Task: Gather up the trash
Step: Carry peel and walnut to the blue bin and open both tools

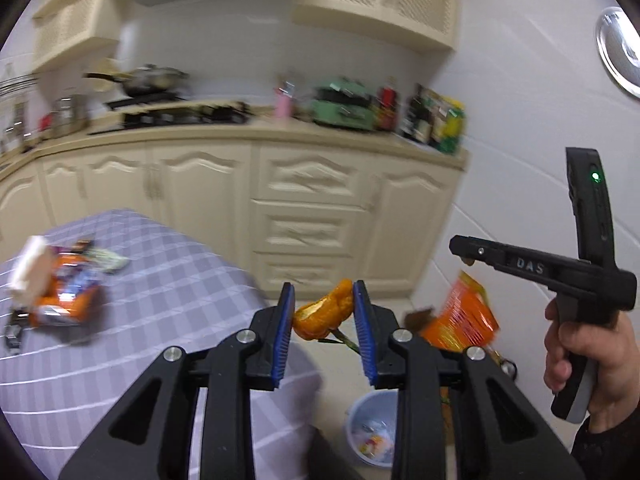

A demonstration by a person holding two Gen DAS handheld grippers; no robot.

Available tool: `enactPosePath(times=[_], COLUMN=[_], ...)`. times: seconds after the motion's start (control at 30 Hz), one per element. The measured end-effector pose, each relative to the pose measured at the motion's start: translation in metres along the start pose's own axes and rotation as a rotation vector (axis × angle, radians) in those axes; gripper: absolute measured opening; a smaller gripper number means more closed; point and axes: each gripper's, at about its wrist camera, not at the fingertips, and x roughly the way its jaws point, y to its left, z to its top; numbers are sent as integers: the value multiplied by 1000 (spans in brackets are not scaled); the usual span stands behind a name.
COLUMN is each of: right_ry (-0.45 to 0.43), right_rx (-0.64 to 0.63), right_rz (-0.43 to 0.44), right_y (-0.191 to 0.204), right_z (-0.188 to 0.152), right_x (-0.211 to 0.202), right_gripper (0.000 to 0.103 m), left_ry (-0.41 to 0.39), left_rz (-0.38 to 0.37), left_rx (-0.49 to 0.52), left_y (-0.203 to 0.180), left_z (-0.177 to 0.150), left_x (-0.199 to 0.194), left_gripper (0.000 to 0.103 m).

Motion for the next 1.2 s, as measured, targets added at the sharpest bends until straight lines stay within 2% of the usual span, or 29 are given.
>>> enactPosePath(times=[0.23,0.3,0.53,0.77,0.83,0.87,0.9,0.93,0.97,1.0,1.07,1.13,1.17,1.2], right_ry=[106,142,236,303,325,342,354,359,359,354,360,357,354,352], right_rx=[137,175,253,321,346,358,374,386,393,397,412,423,423,422], right_rz=[-86,-92,-98,-89,-92,-99,-101,-102,-111,-121,-120,-132,-141,-149], right_y=[-81,-98,-130,-150,-158,-162,-165,-168,-169,-171,-172,-173,-172,-170], right_z=[-42,-55,-87,-114,-121,-125,-130,-133,-135,-137,-141,-142,-142,-142], right_x=[22,32,67,93,101,105,108,109,109,109,110,110,110,110], right_gripper=[27,27,27,27,28,28,31,36,61,70,71,81,92,97], left_ry=[147,190,326,469,504,521,527,512,507,507,499,475,464,449], left_rz=[-107,-111,-114,-122,-125,-132,-128,-110,-108,-110,-93,-77,-72,-65], left_rx=[55,75,156,195,205,205,205,203,201,194,178,159,150,140], left_y=[-57,-69,-104,-125,-127,-127,-128,-125,-125,-121,-116,-109,-107,-104], left_z=[-38,-51,-99,-141,-151,-154,-156,-156,-154,-152,-147,-139,-135,-130], left_x=[78,100,169,227,239,243,245,244,243,241,237,230,227,221], left_gripper=[29,29,29,31,40,62,80,82,83,84,88,91,92,92])
